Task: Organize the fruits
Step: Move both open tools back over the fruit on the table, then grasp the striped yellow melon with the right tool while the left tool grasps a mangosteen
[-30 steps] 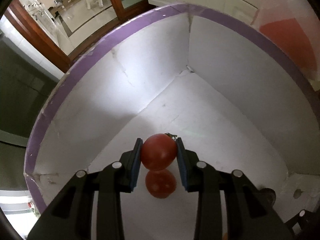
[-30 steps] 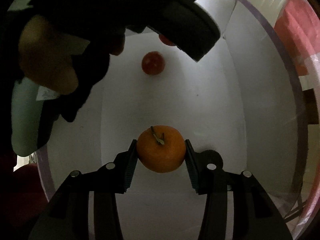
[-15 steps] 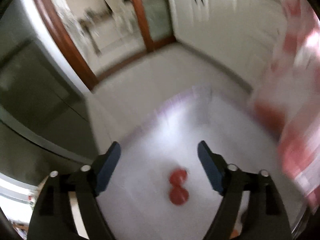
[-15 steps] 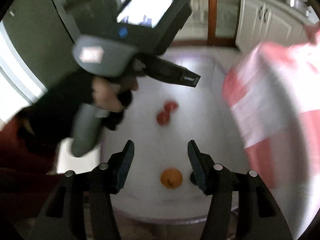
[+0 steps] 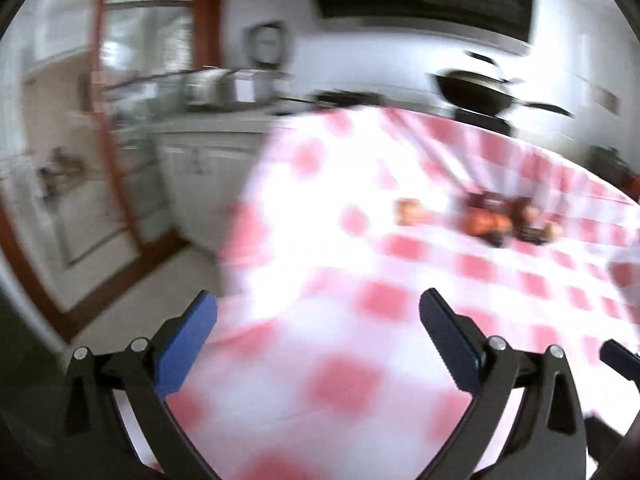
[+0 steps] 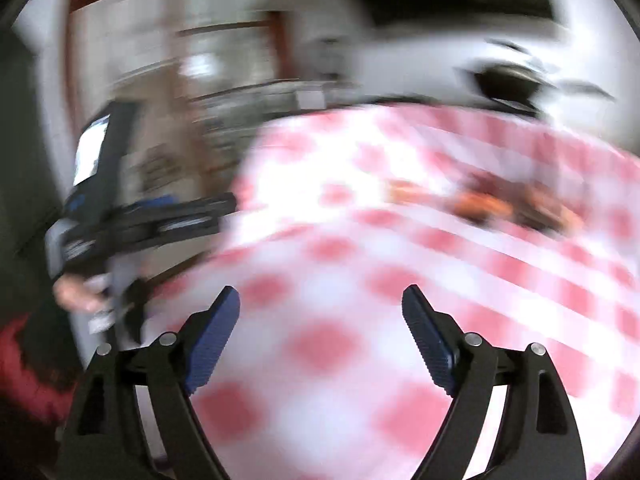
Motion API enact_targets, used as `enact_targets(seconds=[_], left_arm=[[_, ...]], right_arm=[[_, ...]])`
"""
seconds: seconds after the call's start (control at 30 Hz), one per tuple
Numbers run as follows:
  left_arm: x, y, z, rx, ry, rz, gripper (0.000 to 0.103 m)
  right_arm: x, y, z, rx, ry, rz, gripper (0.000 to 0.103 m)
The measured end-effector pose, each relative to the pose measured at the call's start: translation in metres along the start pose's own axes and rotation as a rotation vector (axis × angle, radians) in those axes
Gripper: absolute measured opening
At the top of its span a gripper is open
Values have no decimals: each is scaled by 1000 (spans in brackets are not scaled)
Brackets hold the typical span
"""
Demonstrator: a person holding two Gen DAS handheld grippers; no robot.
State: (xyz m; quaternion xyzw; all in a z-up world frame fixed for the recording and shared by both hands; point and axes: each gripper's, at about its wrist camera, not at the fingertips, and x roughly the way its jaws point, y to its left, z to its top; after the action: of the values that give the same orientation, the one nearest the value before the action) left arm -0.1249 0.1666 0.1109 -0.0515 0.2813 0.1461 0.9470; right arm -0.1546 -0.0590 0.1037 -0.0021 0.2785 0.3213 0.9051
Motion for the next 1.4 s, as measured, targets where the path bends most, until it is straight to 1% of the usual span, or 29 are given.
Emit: enact_targets(seconds=[0.03, 0.07, 0.17, 0.2, 0.23, 0.3, 0.4, 0.47, 0.57, 0.67, 0.73, 0.83, 0.9, 0.97, 1.13, 1.2, 1.3, 1.4], left_arm=[[17, -25, 6, -1, 20, -40, 101], [36, -38, 9, -10, 38, -67, 101], [95, -104, 20, -81, 104, -163, 101], [103, -112, 13, -95, 116, -174, 101], [117, -130, 14, -112, 130, -187, 101], [143, -155, 19, -150, 152, -207, 101], [167, -185, 25, -220, 160, -243, 101], [180, -196, 33, -250, 154, -266, 101], [191, -202, 37, -267, 119, -270, 101], [193, -196, 36, -245, 112, -282, 101], [192, -187, 35, -255, 103, -289, 101], [193, -179, 34, -275, 109, -295, 101], [200, -175, 34, -294, 137, -292, 101], [203, -172, 33, -312, 151, -292, 101], [205, -168, 31, -330, 160, -268, 101], [204, -168, 31, -324, 157, -255, 101], [202, -168, 30, -311, 157, -242, 101], [202, -167, 30, -310, 162, -240, 101]], right_arm=[[4, -22, 0, 42, -2, -48, 81], [8, -47, 0, 81, -3, -93, 81], [16, -135, -3, 227, 29, -245, 81], [21, -155, -4, 281, 40, -277, 81], [24, -177, -3, 344, 45, -301, 81], [37, -213, -1, 429, 26, -308, 81], [45, -251, 3, 504, -2, -325, 81], [52, -263, 5, 526, -14, -328, 81], [68, -275, 19, 515, -7, -348, 81], [83, -285, 34, 487, -1, -368, 76], [99, -297, 43, 493, 14, -366, 73], [126, -310, 56, 491, 33, -367, 67], [144, -315, 68, 486, 44, -360, 63], [158, -317, 77, 479, 54, -375, 61], [192, -324, 90, 466, 131, -449, 54], [204, -326, 91, 470, 166, -462, 49], [218, -327, 95, 462, 197, -506, 47], [228, -333, 97, 485, 219, -521, 47]])
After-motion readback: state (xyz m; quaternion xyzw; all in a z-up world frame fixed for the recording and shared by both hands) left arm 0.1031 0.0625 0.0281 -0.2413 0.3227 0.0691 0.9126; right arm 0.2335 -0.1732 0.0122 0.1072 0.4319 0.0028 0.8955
